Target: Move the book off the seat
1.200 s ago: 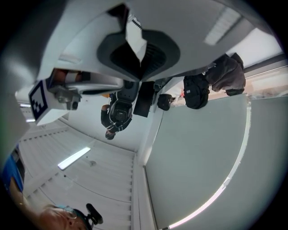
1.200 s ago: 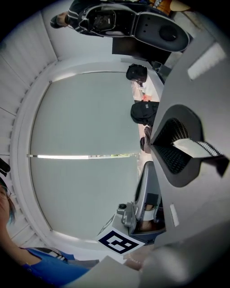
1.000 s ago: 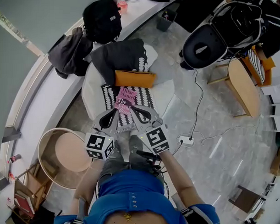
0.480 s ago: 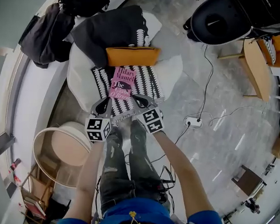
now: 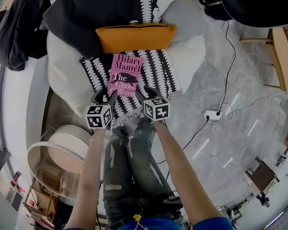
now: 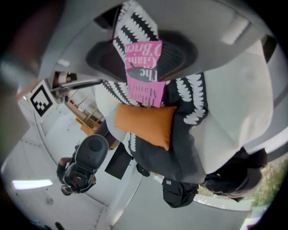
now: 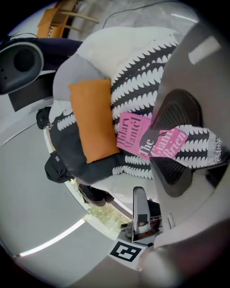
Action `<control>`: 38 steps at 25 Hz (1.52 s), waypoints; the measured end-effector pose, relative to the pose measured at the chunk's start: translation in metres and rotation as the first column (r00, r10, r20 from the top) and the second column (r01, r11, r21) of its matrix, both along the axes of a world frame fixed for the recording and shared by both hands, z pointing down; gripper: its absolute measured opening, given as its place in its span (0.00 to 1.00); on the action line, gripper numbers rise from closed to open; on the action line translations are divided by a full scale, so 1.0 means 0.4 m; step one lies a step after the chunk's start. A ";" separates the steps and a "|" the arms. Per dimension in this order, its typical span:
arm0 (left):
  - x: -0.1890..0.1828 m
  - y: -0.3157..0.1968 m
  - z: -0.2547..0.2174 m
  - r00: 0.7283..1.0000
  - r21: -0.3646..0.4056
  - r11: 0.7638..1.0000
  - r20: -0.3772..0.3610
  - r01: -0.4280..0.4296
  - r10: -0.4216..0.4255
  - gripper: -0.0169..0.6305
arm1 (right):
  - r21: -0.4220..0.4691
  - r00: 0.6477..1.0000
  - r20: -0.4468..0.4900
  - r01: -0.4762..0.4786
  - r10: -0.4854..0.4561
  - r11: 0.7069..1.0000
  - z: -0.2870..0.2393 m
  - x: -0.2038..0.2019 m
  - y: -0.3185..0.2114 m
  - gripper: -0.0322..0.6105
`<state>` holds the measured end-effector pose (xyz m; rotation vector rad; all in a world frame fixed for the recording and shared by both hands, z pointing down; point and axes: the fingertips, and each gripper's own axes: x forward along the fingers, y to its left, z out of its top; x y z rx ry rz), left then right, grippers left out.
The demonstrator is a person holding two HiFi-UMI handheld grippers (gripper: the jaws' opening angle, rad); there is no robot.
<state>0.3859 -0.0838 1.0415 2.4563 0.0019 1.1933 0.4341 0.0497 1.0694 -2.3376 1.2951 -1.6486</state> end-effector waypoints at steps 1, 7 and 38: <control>0.003 -0.004 0.048 1.000 0.001 1.000 0.006 -0.004 0.004 0.36 | 0.001 1.000 0.015 -0.001 0.001 1.000 0.049 -0.006 -0.001 0.34; 0.029 -0.020 0.280 0.998 0.003 0.998 0.030 -0.059 0.059 0.41 | 0.025 0.998 0.066 0.000 -0.002 1.000 0.280 -0.026 -0.010 0.36; -0.083 0.074 -0.331 0.996 0.036 0.999 0.093 -0.005 0.001 0.23 | 0.026 0.983 0.099 0.151 -0.152 0.988 -0.363 -0.063 0.036 0.22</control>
